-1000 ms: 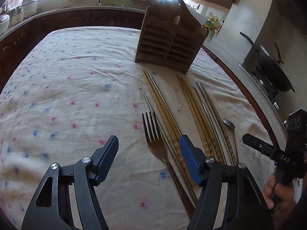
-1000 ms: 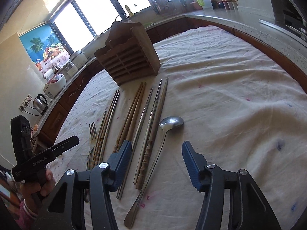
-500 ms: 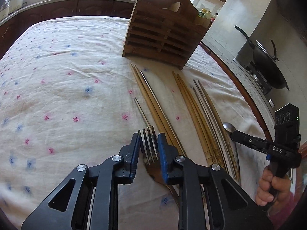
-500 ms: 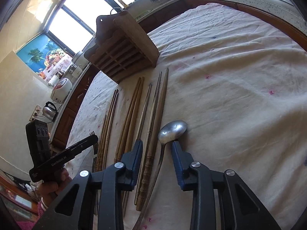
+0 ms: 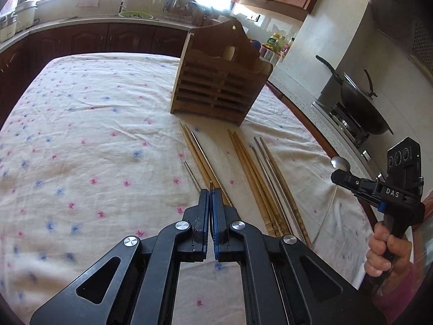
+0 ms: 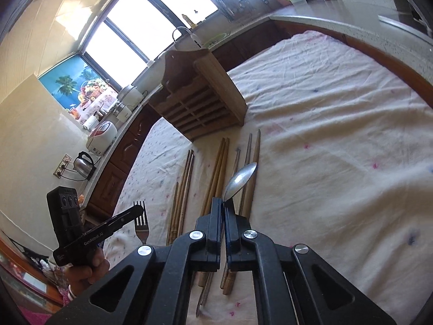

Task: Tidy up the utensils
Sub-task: 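Lift the spoon with the right gripper and drop it into the wooden caddy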

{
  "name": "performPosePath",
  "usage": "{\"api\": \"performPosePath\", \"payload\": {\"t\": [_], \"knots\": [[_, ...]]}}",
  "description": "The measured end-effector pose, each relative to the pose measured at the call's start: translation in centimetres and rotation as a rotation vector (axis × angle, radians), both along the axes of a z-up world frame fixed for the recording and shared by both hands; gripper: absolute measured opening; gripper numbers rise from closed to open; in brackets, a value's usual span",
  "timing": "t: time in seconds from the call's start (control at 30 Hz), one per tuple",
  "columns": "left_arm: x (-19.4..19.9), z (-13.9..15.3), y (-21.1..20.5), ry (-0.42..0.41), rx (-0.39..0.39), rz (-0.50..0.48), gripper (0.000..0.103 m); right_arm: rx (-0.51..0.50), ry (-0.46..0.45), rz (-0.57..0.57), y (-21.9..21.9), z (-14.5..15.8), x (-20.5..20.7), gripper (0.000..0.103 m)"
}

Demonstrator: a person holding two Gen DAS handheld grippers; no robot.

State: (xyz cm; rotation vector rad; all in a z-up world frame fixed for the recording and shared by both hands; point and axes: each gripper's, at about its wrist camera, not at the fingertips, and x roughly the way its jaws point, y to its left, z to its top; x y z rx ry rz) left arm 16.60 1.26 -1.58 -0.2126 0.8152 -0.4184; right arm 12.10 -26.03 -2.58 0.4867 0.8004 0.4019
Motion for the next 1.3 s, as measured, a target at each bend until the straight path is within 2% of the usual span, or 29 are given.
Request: {"api": "performPosePath", "payload": {"t": [0.27, 0.67, 0.9, 1.17, 1.3], "knots": [[-1.2, 4.6, 1.6, -0.14, 0.011, 0.045, 0.001, -0.112, -0.156, -0.039, 0.7, 4.7, -0.6, 0.002], [1.4, 10.3, 2.4, -0.306, 0.078, 0.151, 0.001, -0.161, -0.269, -0.074, 1.0, 8.3, 1.3, 0.002], [4.4, 13.4, 1.9, -0.393, 0.123, 0.213, 0.001, -0.178, -0.322, -0.093, 1.2, 10.5, 3.5, 0.002], [10.6, 17.1, 1.2, -0.511, 0.142, 0.352, 0.002, -0.209, -0.421, -0.128, 2.2, 14.5, 8.2, 0.002], [14.1, 17.3, 0.2, -0.564, 0.169, 0.418, 0.002, -0.267, -0.478, -0.146, 3.6, 15.8, 11.1, 0.002]]}}
